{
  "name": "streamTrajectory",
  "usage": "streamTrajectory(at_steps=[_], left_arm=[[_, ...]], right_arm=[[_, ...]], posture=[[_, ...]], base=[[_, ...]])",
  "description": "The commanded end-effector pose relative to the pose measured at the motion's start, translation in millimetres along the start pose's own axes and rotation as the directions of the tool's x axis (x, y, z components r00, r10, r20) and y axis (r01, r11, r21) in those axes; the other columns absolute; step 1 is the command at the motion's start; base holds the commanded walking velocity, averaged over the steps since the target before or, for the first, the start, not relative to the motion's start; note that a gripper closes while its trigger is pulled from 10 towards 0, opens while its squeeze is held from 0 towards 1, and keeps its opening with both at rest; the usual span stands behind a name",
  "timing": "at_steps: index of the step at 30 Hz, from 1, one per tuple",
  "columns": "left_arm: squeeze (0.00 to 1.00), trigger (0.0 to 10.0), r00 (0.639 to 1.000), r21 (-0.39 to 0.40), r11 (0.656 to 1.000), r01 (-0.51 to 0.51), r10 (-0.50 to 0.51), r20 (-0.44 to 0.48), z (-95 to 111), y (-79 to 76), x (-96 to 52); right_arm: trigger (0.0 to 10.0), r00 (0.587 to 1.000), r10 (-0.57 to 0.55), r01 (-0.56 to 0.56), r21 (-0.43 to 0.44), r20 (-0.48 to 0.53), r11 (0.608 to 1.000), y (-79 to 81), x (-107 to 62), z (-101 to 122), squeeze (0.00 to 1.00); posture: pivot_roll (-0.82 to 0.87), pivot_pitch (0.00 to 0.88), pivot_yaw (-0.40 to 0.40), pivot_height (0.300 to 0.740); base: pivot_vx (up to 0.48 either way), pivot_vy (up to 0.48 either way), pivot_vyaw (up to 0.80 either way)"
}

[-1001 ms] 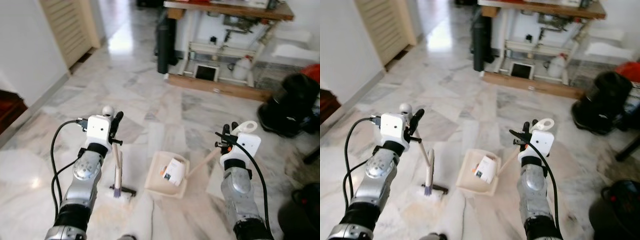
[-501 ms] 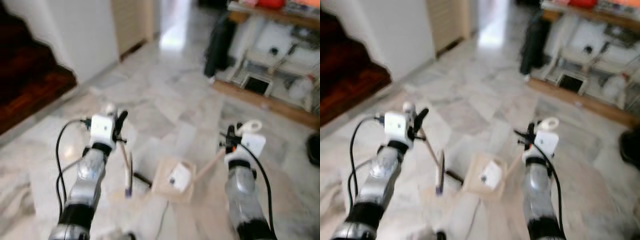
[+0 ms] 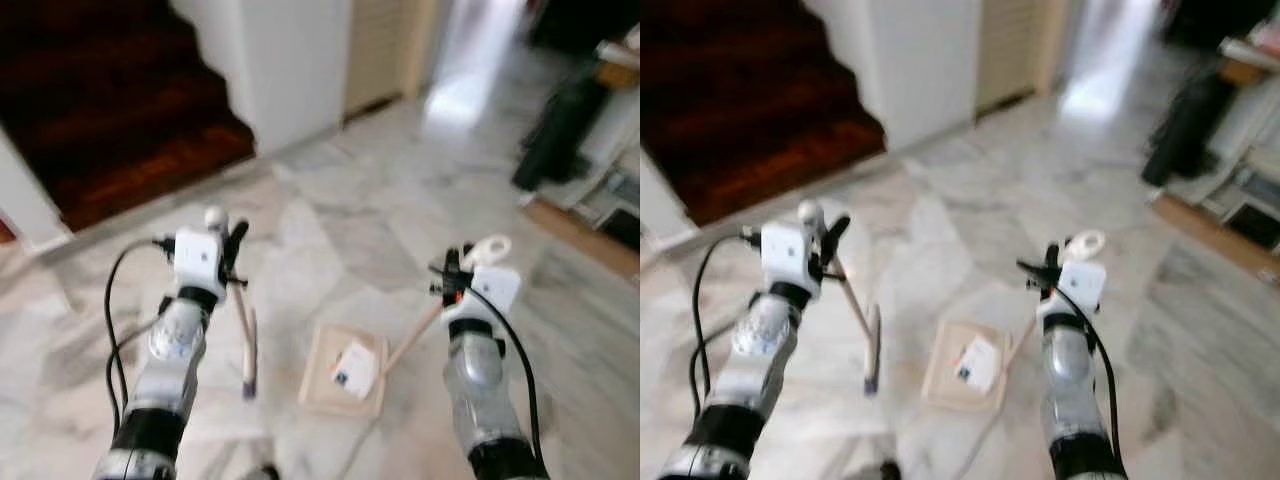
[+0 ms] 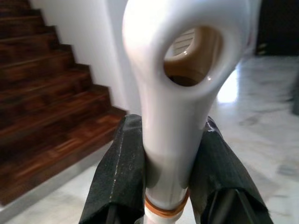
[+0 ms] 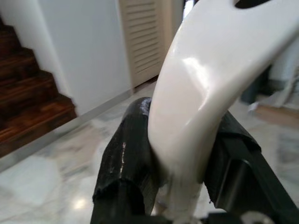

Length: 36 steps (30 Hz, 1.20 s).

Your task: Sweep floor

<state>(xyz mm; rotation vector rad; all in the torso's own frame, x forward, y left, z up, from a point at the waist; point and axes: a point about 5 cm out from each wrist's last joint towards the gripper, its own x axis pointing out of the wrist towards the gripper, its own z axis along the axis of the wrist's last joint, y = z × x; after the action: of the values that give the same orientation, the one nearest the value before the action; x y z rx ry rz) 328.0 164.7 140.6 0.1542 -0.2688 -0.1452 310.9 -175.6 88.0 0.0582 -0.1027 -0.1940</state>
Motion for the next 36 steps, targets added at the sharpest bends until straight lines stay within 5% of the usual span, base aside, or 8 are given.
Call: streamTrajectory(at_steps=[1,9,36], left_arm=[[0.0,10.0,0.998,0.006,1.0,0.005,-0.006,0.067,13.0,-2.1,4.6],[0.0,10.0,0.998,0.013,1.0,0.002,-0.002,0.066,12.8,-1.9,4.9],[0.0,10.0,1.0,0.0,1.0,0.0,0.0,0.03,7.9,-3.9,2.2]], right_arm=[[10.0,0.998,-0.007,0.006,0.016,0.067,1.0,-0.7,4.7,14.6,0.0],[10.0,0.998,-0.006,0.005,0.02,0.066,1.0,-0.4,5.4,14.7,0.0],[10.0,0.999,-0.017,0.015,0.05,0.043,0.999,0.3,3.7,11.7,0.0]], posture=[[-0.08,0.048,-0.038,0.74],[-0.08,0.045,-0.039,0.74],[-0.08,0.056,-0.028,0.74]], base=[[0.0,0.0,0.8],[0.0,0.0,0.79],[0.0,0.1,0.0]])
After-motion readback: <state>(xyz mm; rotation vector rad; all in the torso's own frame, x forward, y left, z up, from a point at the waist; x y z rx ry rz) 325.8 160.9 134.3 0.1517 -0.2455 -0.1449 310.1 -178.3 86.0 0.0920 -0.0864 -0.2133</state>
